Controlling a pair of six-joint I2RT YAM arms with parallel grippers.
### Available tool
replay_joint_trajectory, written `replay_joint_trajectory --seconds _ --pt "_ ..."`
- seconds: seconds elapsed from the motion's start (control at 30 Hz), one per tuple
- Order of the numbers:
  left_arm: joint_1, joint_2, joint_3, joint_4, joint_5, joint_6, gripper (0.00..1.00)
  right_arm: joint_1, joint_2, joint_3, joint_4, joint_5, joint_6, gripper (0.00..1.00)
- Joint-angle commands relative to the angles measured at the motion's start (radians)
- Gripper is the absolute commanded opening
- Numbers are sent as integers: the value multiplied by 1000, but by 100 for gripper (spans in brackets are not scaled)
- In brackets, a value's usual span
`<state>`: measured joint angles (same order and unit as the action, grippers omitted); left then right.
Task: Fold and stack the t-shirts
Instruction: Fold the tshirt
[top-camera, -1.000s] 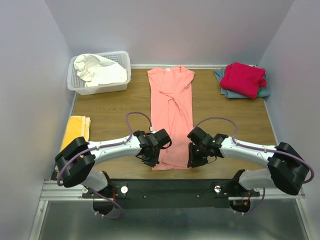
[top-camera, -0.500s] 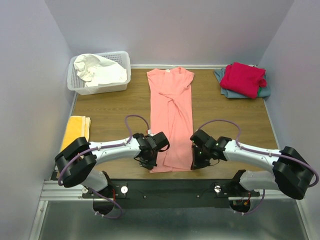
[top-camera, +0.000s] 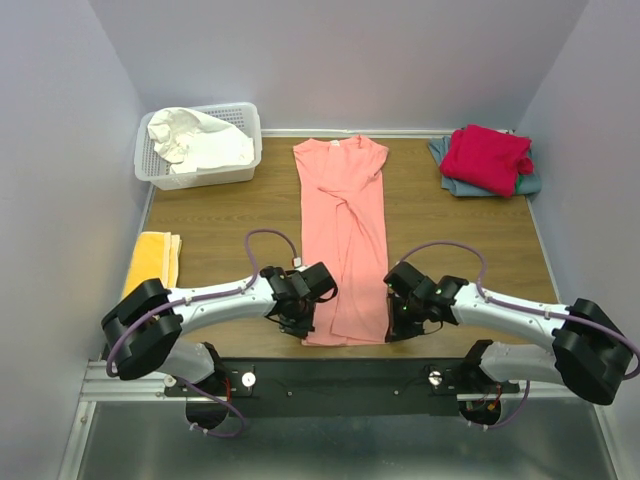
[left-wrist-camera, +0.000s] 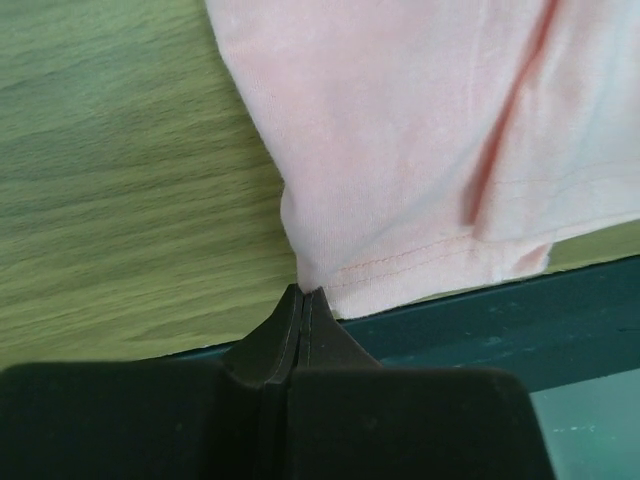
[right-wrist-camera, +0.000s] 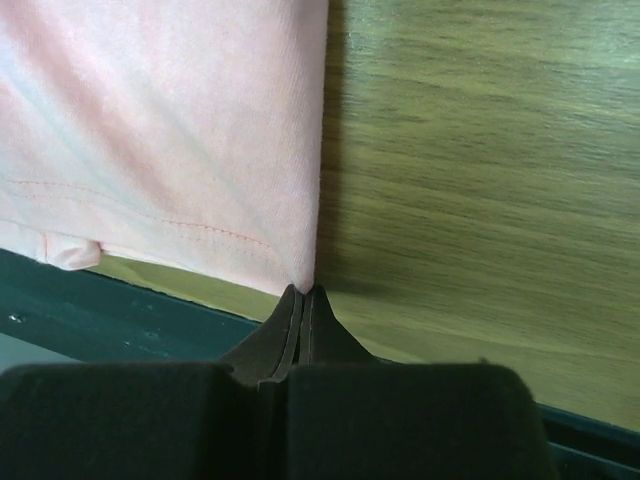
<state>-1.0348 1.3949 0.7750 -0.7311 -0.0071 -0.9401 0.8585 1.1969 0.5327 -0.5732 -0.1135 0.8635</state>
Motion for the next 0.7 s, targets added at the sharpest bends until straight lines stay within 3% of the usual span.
replay_joint_trajectory --seconds 0.0,0.37,0.67 --pt "2 -46 96 -37 -45 -9 0 7 -49 70 -76 46 -18 1" --pt "38 -17 233 -119 -283 -167 0 5 27 308 -143 317 -90 1" --pt "179 145 377 -108 -355 -75 0 -71 190 466 -119 474 -185 1"
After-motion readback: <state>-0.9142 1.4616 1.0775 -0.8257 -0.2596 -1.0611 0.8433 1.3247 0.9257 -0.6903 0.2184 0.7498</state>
